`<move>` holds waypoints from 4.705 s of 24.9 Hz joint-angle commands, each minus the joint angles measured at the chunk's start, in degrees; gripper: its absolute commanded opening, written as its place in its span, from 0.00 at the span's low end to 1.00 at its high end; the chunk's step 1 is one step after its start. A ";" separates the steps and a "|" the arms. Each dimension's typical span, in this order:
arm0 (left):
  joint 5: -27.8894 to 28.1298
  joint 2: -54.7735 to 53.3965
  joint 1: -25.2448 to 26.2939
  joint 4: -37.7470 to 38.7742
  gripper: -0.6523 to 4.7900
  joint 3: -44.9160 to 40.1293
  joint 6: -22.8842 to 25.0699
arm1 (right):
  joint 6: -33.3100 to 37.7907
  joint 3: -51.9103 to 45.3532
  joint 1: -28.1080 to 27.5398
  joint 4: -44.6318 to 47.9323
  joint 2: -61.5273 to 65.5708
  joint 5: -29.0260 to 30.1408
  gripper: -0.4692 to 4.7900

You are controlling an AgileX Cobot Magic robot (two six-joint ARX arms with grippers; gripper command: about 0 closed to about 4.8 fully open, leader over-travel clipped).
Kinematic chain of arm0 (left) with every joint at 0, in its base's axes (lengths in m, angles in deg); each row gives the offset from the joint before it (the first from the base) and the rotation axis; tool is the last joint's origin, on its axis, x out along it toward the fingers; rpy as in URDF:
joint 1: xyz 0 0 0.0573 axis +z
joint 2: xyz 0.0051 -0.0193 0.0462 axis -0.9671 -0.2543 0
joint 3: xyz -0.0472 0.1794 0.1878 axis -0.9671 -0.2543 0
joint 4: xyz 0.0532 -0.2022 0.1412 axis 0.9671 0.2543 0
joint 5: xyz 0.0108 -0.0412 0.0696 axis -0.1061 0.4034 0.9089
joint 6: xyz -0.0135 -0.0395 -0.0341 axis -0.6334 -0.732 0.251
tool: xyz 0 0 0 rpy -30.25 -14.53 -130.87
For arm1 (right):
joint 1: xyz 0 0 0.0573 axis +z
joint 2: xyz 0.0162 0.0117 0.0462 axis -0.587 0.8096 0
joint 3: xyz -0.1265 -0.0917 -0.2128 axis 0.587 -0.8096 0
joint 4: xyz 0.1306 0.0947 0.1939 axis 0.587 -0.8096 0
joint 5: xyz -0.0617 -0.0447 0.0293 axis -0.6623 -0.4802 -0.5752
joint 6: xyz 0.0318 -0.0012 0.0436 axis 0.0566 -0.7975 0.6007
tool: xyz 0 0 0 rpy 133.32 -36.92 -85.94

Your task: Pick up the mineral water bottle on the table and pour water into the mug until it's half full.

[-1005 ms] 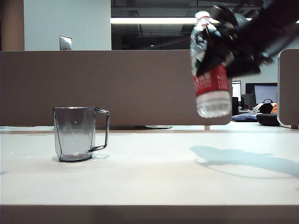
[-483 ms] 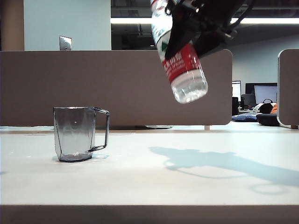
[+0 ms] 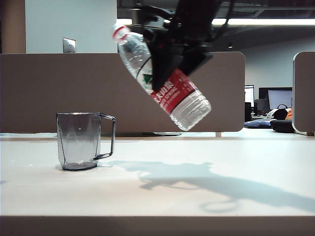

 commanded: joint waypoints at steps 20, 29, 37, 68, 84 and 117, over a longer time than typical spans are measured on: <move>3.56 0.09 0.09 0.20 0.11 4.09 0.48 | -11.08 6.97 6.03 -3.56 8.66 -21.88 0.61; 4.66 0.07 0.07 1.40 0.11 6.03 0.70 | -15.76 6.97 7.28 -2.08 9.03 -28.02 0.61; 4.63 0.11 0.07 1.25 0.11 6.03 0.70 | -23.12 7.43 8.52 0.07 10.80 -33.66 0.61; 4.61 0.44 0.04 2.69 0.11 6.05 0.66 | -35.58 10.80 8.87 0.28 14.36 -41.40 0.61; 4.59 0.48 0.04 2.89 0.11 6.08 0.63 | -37.92 10.82 8.85 1.55 14.34 -43.98 0.61; 4.57 0.48 0.04 2.73 0.11 6.08 0.63 | -37.77 14.23 8.59 0.13 14.34 -42.40 0.59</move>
